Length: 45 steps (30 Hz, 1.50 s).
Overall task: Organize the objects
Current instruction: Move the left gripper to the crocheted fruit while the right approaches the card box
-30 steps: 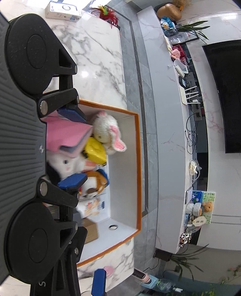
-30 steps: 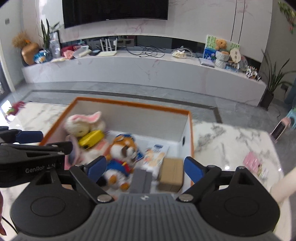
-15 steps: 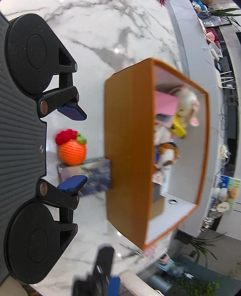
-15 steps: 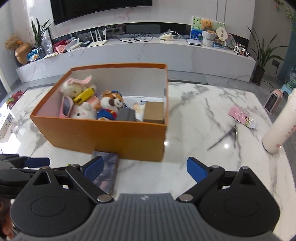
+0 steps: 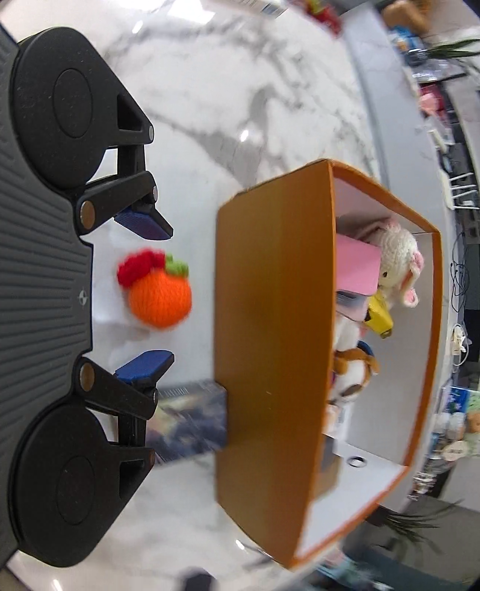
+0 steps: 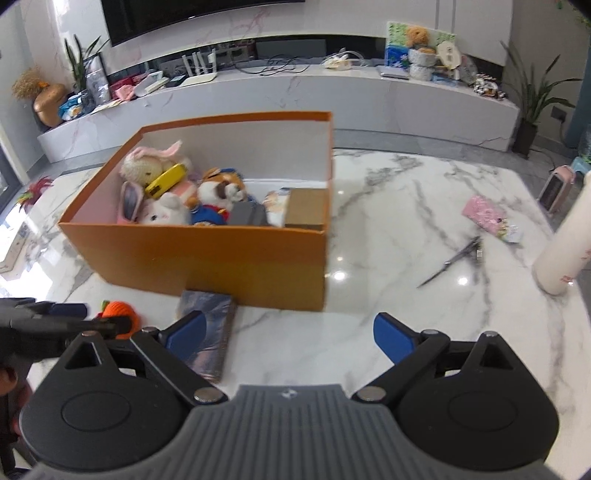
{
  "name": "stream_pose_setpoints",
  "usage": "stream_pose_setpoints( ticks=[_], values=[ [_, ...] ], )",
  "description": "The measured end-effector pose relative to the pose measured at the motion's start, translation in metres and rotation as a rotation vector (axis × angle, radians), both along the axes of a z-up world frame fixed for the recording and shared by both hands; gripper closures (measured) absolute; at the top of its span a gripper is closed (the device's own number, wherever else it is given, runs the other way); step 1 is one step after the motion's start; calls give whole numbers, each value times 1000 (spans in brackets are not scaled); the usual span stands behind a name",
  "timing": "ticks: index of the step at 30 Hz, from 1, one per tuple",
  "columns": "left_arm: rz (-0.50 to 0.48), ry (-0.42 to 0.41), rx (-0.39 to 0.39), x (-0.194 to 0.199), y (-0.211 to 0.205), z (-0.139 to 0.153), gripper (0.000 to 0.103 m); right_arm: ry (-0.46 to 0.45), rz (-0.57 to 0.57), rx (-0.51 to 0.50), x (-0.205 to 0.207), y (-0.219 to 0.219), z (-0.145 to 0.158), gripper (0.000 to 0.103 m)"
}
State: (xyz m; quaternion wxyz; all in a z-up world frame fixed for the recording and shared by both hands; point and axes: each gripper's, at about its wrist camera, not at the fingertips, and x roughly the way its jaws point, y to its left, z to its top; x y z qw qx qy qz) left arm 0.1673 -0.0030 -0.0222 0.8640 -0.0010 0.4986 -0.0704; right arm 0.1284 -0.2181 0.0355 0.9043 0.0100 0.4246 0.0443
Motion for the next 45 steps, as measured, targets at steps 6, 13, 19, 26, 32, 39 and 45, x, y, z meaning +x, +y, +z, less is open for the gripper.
stream_pose_setpoints(
  ticks=[6,13,19,26,32,39,45],
  values=[
    [29,41,22,11,-3,-14,25,57,22,40,11,24,-25,6],
    [55,49,59,18,6,-25,25,98,85,-3,17,57,-53,6],
    [96,57,75,24,17,-29,25,131,62,50,31,64,-72,17],
    [110,57,48,27,26,-29,25,136,53,51,40,74,-86,20],
    [115,52,34,27,28,-29,25,123,51,14,46,85,-92,29],
    [73,33,66,20,21,-31,29,106,64,-36,46,92,-94,32],
    [63,32,70,18,20,-28,49,106,65,-27,45,93,-93,40]
  ],
)
